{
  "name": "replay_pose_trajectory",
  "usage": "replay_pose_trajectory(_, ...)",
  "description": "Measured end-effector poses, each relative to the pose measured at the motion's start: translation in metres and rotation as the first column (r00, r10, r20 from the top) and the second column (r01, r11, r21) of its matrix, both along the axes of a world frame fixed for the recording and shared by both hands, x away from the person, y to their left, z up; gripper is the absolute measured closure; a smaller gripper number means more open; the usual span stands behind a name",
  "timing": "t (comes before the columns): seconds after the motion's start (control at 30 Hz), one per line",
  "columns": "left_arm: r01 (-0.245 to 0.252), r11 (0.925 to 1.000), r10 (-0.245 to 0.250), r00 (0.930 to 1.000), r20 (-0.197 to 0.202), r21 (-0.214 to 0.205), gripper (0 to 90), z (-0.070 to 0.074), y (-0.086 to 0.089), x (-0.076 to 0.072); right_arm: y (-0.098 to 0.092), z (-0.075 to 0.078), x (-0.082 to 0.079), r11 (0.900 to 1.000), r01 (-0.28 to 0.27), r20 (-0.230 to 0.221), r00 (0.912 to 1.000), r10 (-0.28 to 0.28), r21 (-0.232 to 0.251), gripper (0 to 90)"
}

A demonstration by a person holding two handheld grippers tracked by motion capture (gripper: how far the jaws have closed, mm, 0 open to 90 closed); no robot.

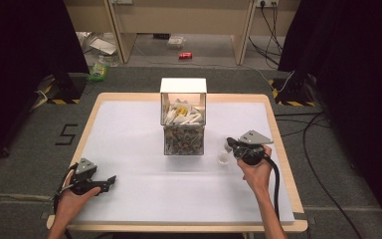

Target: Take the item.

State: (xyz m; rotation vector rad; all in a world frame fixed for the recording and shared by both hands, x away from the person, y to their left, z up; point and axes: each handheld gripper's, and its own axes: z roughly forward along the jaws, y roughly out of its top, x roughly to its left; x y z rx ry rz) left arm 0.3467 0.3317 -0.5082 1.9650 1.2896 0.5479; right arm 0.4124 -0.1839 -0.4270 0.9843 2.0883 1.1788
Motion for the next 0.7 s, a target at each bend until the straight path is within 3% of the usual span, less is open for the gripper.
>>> replay_pose_trajectory(0.23,0.002,1.0000,-0.002,1.0000,-0.001,0.003,11.9,0.000,0.000,0.000,-0.001,0.001,0.000,0.9992,-0.008,0.001,1.0000,0.008,0.039,81.3)
replay_pose_trajectory(0.33,0.002,1.0000,-0.002,1.0000,-0.001,0.003,11.9,0.000,0.000,0.000,-0.001,0.007,-0.002,0.9967,-0.012,0.014,0.9998,0.011,0.080,66.7)
replay_pose_trajectory(0.4,0.002,1.0000,-0.002,1.0000,-0.001,0.003,11.9,0.000,0.000,0.000,-0.002,0.009,-0.002,0.9956,-0.012,0.011,0.9999,0.011,0.093,62.4)
replay_pose_trajectory(0.47,0.001,1.0000,-0.001,1.0000,0.000,0.004,11.9,0.000,0.000,0.000,-0.004,0.014,-0.003,0.9925,0.012,0.009,0.9999,-0.013,0.122,51.1)
replay_pose_trajectory(0.7,-0.001,1.0000,0.001,1.0000,0.001,0.001,11.8,0.000,0.000,0.000,-0.006,0.019,-0.005,0.9911,0.042,0.000,0.9991,-0.042,0.127,38.2)
